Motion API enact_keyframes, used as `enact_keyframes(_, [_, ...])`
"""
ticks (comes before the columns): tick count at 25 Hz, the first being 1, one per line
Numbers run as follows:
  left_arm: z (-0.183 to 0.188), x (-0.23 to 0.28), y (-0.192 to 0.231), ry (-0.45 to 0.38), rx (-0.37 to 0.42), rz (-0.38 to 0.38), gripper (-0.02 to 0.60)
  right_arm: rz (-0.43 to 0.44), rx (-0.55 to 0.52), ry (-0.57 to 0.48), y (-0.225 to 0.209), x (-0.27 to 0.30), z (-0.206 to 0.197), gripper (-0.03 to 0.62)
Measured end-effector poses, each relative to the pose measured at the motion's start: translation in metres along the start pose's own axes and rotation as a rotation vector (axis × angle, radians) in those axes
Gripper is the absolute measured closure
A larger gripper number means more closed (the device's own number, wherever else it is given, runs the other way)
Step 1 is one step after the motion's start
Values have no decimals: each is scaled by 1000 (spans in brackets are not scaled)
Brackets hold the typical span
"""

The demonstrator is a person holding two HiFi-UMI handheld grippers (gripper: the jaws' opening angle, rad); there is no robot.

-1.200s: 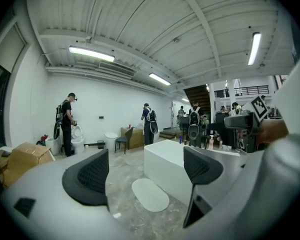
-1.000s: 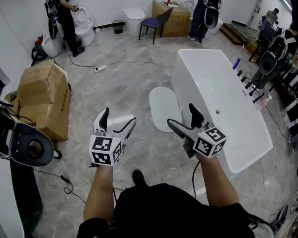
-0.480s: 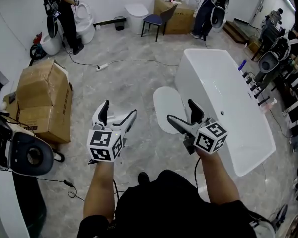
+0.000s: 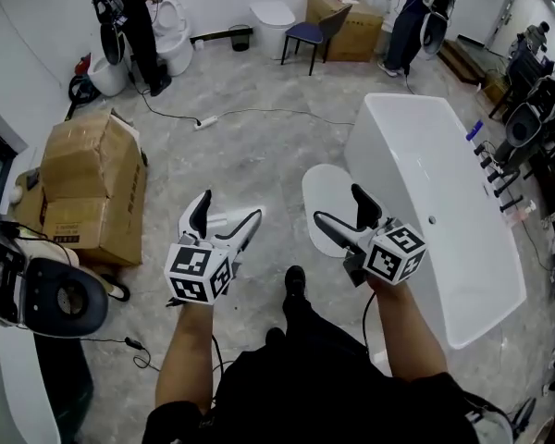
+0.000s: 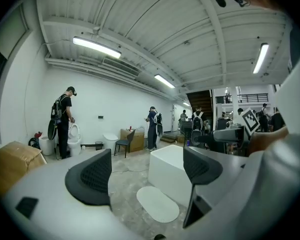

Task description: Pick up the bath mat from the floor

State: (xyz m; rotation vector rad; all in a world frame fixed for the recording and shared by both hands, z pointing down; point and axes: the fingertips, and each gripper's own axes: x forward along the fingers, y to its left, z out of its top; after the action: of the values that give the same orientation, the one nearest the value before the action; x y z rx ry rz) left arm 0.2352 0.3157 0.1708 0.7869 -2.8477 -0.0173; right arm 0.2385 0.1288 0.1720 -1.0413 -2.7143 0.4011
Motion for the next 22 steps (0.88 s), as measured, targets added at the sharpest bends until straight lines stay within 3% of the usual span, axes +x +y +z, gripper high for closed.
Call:
enact_keyframes(4, [-1,38,23,58,22,2,118,39,22,-18,-29,42,10,75])
enact_keyframes(13, [12,140,83,119,-17,25,124,73,92,-24,-113,137,32,75])
enact_keyframes(22, [15,224,91,145,-10,28,152,76,105,-11,-187,175,48,77])
